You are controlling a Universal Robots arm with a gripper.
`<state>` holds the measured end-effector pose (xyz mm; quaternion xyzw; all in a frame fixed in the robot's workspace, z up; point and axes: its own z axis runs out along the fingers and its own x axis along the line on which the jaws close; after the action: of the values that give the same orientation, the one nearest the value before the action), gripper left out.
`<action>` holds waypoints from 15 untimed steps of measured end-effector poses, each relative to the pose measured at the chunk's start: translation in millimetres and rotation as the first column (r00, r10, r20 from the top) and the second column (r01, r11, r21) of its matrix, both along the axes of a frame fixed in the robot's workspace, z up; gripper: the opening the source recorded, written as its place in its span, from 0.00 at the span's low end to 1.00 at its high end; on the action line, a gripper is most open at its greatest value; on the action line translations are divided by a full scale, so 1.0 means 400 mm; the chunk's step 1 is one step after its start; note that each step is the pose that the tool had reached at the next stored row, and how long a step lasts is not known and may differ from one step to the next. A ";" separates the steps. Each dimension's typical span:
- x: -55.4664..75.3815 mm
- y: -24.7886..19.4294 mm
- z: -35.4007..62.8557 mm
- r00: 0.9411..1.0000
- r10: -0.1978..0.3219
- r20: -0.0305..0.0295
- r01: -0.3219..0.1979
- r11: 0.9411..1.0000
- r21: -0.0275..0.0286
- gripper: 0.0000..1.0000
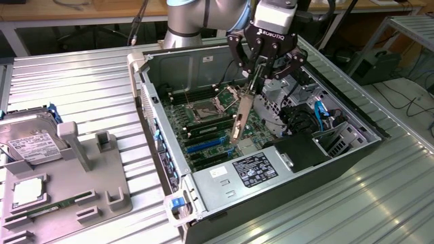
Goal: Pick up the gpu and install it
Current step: 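Insert the gpu into the slot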
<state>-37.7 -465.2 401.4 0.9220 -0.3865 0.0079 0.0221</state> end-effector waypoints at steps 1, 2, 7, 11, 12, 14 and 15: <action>0.000 0.000 -0.002 1.000 0.002 0.002 -0.002 1.000 0.000 0.27; -0.001 0.000 -0.004 1.000 0.002 0.003 -0.002 1.000 0.000 0.27; -0.001 0.002 -0.017 0.999 -0.042 0.003 0.042 0.999 0.000 0.27; -0.001 0.002 -0.031 0.991 -0.132 0.003 0.132 0.991 0.000 0.27; -0.001 0.002 -0.034 0.988 -0.155 0.003 0.155 0.988 0.000 0.27; -0.001 0.002 -0.040 0.980 -0.198 0.003 0.198 0.980 0.000 0.27; -0.001 0.002 -0.044 0.975 -0.223 0.003 0.223 0.975 0.000 0.27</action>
<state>-37.9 -464.5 383.8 0.8727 -0.4877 0.0066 0.0225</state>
